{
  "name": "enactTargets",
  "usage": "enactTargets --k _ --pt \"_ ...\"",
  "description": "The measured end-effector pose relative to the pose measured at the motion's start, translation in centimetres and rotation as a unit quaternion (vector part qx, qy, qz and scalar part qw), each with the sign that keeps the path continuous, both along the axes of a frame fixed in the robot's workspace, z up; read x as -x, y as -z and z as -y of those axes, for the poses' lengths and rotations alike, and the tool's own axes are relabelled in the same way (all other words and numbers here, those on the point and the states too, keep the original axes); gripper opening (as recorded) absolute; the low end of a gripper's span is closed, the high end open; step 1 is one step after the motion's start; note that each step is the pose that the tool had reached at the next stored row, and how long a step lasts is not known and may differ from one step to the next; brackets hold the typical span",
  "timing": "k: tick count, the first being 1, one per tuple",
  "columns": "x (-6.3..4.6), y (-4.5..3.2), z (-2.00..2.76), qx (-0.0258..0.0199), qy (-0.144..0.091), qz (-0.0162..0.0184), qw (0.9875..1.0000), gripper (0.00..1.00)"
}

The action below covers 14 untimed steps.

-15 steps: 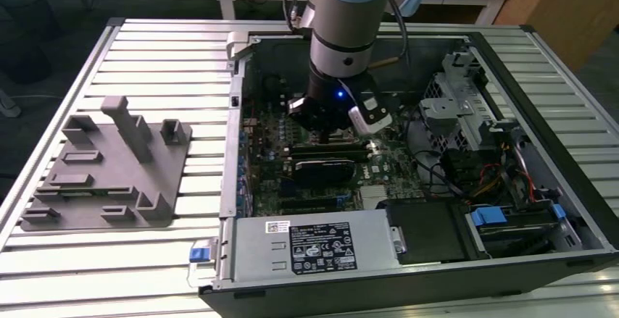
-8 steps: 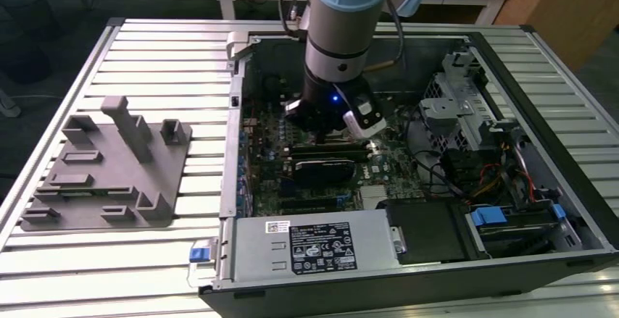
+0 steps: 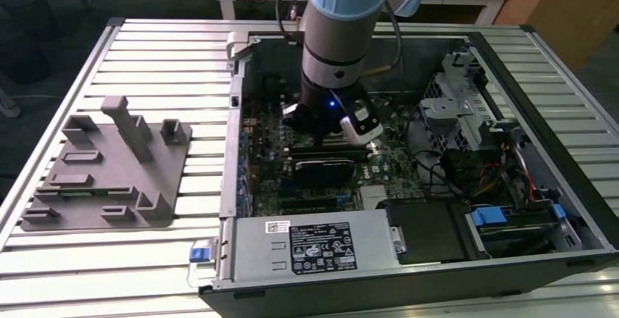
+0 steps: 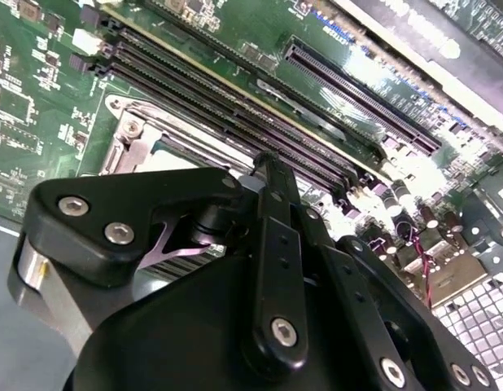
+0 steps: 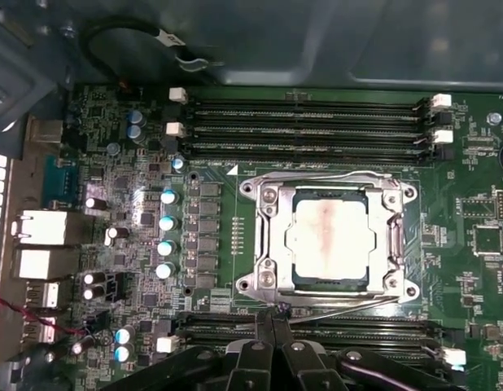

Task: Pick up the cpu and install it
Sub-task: 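Install the second cpu locking lever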

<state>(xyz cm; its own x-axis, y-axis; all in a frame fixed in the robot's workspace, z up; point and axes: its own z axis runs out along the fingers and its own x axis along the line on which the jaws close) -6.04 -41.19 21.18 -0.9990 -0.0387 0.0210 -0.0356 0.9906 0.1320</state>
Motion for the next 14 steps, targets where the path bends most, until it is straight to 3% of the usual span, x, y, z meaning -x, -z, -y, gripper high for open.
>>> enactTargets --k 7,12,14 --pt "0.36 0.41 0.57 -0.0126 0.000 0.0000 0.9999 0.11" --pt "0.72 0.62 0.69 -0.0285 0.000 0.0000 0.9996 0.11" --pt "0.83 0.76 0.71 -0.0325 0.000 0.0000 0.9995 0.11"
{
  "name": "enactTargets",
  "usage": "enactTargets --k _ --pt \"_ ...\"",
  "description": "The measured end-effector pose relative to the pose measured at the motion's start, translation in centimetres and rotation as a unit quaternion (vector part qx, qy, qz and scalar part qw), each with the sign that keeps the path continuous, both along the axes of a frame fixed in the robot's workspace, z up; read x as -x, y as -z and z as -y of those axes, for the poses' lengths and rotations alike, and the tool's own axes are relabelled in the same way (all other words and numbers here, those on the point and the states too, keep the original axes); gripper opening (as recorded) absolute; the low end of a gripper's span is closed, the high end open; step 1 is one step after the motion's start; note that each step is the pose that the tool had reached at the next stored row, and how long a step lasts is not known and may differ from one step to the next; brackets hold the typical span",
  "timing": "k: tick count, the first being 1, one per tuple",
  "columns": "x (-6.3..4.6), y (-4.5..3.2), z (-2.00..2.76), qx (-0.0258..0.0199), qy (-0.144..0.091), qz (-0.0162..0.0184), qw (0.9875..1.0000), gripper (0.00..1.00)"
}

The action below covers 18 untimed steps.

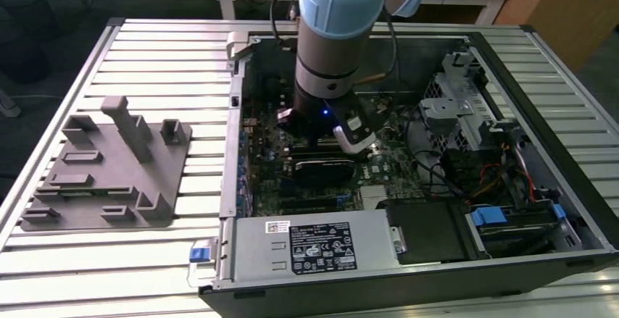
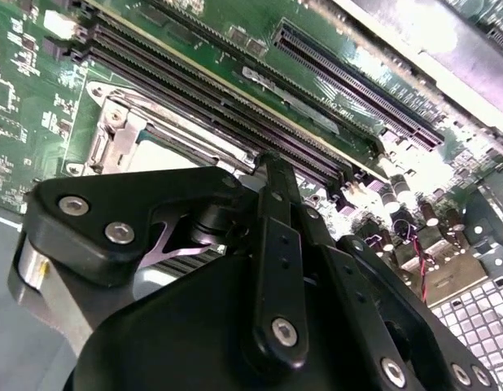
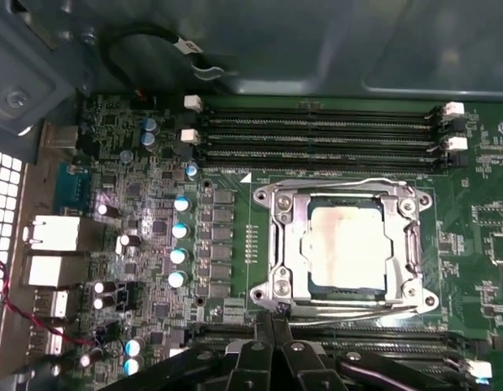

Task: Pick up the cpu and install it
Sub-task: 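Install the second cpu locking lever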

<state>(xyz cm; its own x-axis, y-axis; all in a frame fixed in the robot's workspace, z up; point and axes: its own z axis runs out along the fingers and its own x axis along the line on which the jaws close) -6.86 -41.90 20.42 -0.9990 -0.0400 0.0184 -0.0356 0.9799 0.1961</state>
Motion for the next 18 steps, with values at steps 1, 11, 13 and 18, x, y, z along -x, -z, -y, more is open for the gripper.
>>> enactTargets --k 1,11,13,18 --pt "0.0 0.10 0.00 -0.0013 0.000 0.0000 1.0000 0.11" --pt "0.6 0.89 0.00 -0.0130 0.000 0.0000 0.9999 0.11" --pt "0.7 0.96 0.02 -0.0154 0.000 -0.0001 0.9999 0.11" --pt "0.8 1.20 -0.01 -0.0221 0.000 0.0000 0.9998 0.11"
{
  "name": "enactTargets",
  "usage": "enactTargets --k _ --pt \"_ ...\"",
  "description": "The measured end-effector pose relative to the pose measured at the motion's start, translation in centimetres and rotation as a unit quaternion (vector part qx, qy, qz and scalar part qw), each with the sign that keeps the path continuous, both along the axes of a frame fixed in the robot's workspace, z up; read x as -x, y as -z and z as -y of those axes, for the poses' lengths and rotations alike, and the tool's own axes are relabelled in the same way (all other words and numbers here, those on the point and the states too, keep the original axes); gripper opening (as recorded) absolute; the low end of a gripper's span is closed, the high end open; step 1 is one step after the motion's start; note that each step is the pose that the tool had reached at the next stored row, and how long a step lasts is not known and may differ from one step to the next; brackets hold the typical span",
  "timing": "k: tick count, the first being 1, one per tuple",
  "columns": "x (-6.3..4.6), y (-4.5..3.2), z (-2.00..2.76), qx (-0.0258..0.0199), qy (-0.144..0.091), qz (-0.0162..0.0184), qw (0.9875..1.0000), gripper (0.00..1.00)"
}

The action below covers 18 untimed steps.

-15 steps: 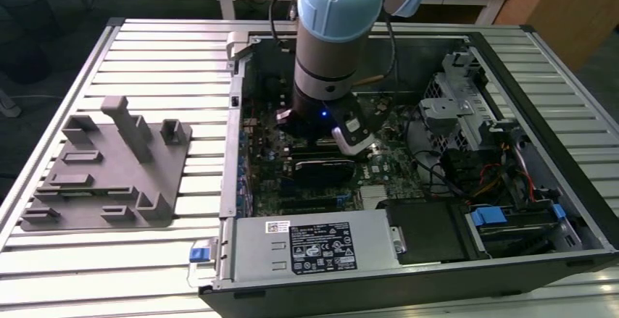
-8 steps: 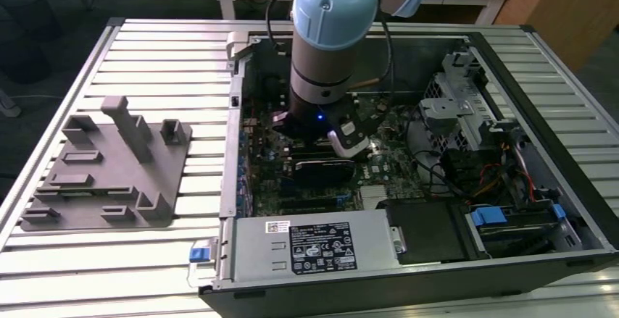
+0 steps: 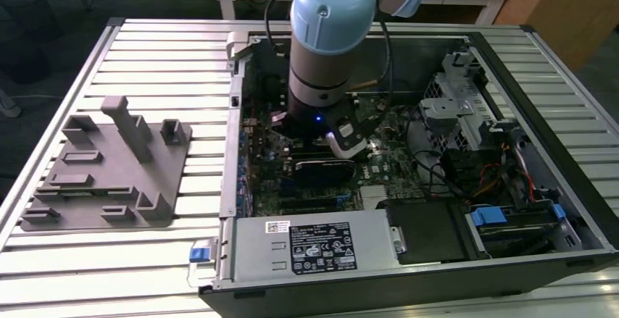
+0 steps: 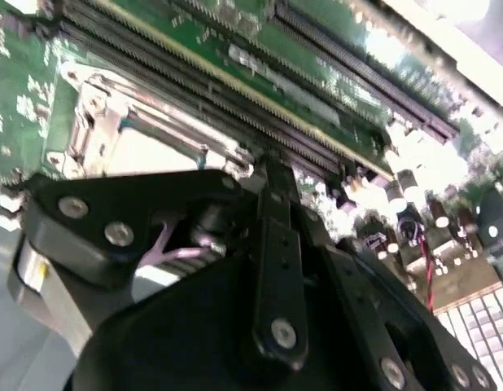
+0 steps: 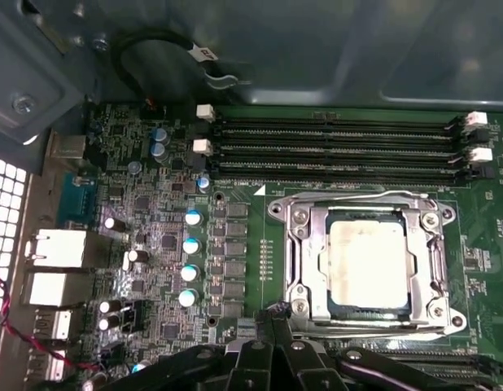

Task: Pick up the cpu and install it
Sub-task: 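Install the second cpu locking lever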

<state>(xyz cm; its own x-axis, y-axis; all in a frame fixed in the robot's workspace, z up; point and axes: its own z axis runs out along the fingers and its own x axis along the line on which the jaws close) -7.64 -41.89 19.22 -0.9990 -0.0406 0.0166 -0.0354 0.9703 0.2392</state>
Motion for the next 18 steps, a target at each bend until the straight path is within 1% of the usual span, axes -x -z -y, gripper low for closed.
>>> enactTargets --k 2,7,11,18 --pt "0.00 0.11 -0.01 -0.0014 0.000 0.0003 1.0000 0.11" --pt "0.08 0.17 0.00 -0.0009 0.000 -0.0001 1.0000 0.11" --pt "0.13 0.19 0.01 0.0006 0.000 0.0001 1.0000 0.11" --pt "0.31 0.31 0.00 0.0018 0.000 0.0001 1.0000 0.11"
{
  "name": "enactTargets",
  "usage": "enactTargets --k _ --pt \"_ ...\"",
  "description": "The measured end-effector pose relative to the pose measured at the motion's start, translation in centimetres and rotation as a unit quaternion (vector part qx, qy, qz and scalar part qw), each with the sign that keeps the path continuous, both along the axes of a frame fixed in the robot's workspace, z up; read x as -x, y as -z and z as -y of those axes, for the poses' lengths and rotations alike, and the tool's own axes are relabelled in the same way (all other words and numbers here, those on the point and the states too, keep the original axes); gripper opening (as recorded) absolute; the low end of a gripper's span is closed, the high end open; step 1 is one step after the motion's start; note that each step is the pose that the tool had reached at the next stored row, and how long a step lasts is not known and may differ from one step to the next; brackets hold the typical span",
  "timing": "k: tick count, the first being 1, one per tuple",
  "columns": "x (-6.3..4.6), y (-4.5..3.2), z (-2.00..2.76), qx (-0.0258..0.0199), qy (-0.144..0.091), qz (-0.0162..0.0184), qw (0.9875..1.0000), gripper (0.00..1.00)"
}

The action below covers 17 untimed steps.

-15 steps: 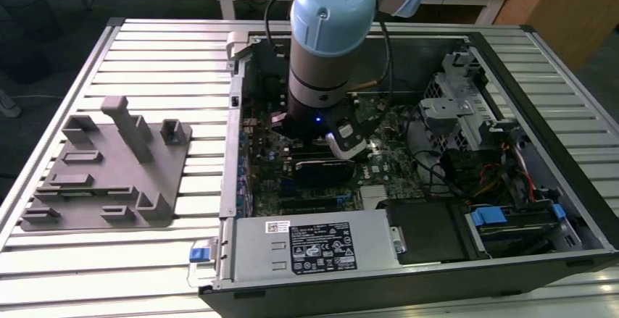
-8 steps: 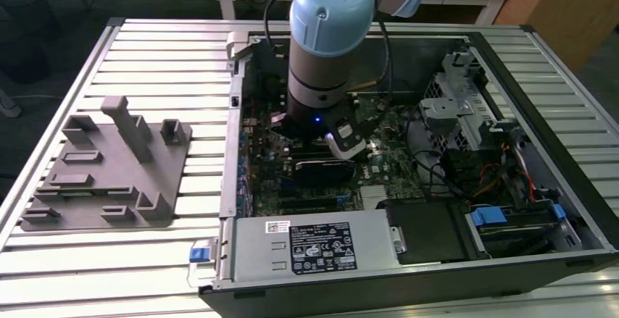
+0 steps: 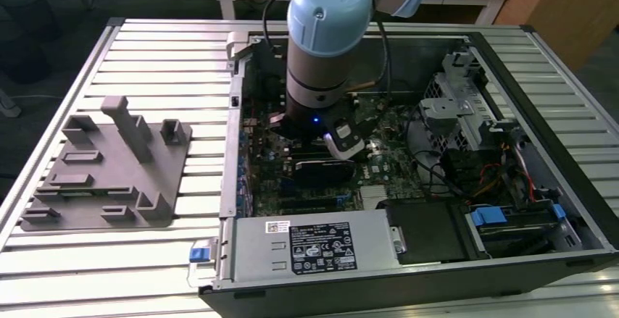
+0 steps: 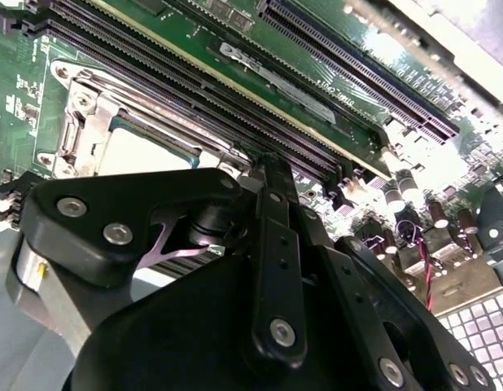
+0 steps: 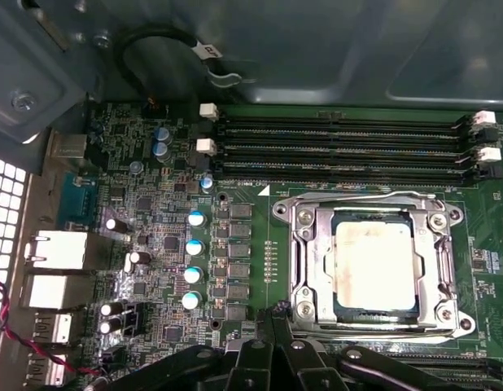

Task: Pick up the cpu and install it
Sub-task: 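Install the second cpu locking lever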

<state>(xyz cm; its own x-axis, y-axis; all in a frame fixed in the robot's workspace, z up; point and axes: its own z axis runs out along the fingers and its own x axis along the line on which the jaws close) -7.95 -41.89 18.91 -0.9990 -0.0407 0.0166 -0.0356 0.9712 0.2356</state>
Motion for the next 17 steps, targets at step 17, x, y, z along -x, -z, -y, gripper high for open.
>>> enactTargets --k 17 --pt "-0.02 0.00 -0.29 0.0022 0.000 -0.0001 1.0000 0.11"
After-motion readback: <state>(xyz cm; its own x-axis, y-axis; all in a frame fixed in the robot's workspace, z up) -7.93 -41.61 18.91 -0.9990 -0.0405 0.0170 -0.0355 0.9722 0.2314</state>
